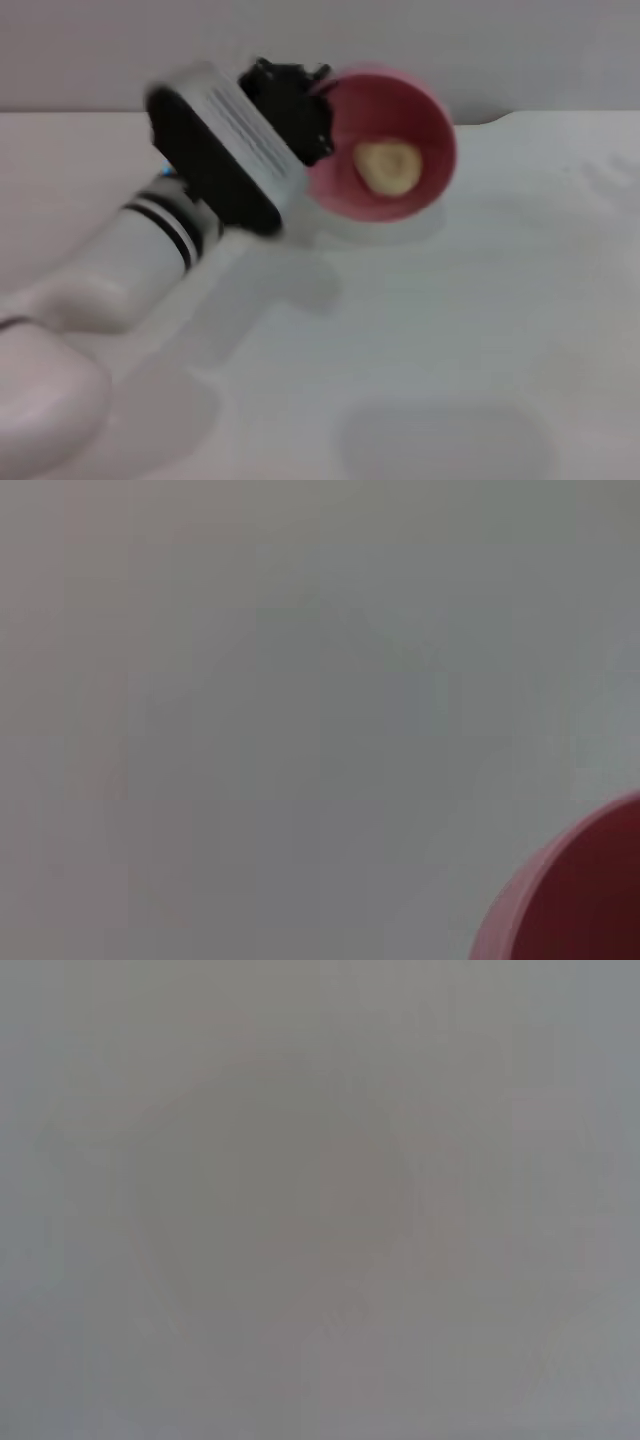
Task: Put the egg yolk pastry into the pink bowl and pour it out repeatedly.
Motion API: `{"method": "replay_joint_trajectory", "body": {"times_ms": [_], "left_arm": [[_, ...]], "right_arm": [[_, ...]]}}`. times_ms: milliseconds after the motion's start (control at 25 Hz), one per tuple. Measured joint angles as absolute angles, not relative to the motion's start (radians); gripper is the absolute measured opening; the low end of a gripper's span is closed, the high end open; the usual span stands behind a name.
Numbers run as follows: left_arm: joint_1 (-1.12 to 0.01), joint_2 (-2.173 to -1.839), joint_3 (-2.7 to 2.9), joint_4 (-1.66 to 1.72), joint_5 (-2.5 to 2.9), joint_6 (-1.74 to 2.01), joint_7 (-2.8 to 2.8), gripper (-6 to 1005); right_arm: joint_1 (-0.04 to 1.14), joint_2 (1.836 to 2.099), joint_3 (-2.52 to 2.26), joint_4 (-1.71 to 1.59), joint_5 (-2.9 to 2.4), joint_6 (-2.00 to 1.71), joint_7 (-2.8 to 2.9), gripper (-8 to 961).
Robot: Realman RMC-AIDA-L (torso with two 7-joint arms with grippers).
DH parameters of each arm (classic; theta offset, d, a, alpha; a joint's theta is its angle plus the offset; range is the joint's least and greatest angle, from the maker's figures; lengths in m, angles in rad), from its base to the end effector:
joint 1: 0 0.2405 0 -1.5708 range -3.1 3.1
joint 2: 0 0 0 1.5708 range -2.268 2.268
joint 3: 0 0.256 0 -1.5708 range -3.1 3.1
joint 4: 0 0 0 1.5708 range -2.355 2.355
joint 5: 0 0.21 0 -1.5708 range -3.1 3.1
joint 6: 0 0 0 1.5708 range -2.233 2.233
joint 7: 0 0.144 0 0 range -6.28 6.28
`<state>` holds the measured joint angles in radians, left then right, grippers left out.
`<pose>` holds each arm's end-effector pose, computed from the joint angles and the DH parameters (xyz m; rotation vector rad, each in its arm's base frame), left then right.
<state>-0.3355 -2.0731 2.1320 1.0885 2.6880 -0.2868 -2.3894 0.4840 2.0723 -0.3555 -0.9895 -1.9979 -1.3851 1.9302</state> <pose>-0.1530 0.3551 -0.0834 -2.0528 0.2364 -0.2803 0.3015 0.3600 0.1282 -1.9885 1.0970 0.8343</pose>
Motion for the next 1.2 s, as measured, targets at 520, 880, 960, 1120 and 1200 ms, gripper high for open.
{"method": "replay_joint_trajectory", "body": {"times_ms": [520, 880, 960, 1120, 1200], "left_arm": [[-0.499, -2.078, 2.370, 0.818, 2.465, -0.575, -2.008, -1], [-0.521, -2.079, 2.375, 0.756, 2.434, -0.774, -1.913, 0], [-0.524, -2.079, 2.381, 0.754, 2.432, -0.777, -1.898, 0], [-0.536, -2.079, 2.415, 0.729, 2.427, -0.777, -1.858, -1], [-0.543, -2.079, 2.431, 0.719, 2.418, -0.786, -1.843, -1]], "right_arm": [[0.467, 2.072, -0.356, -0.961, -1.989, -1.388, 1.919, 549], [0.473, 2.071, -0.355, -0.932, -1.976, -1.388, 1.906, 550], [0.474, 2.071, -0.358, -0.932, -1.973, -1.388, 1.900, 550], [0.474, 2.072, -0.362, -0.930, -1.971, -1.388, 1.899, 550], [0.474, 2.072, -0.362, -0.929, -1.969, -1.388, 1.899, 550]]}}
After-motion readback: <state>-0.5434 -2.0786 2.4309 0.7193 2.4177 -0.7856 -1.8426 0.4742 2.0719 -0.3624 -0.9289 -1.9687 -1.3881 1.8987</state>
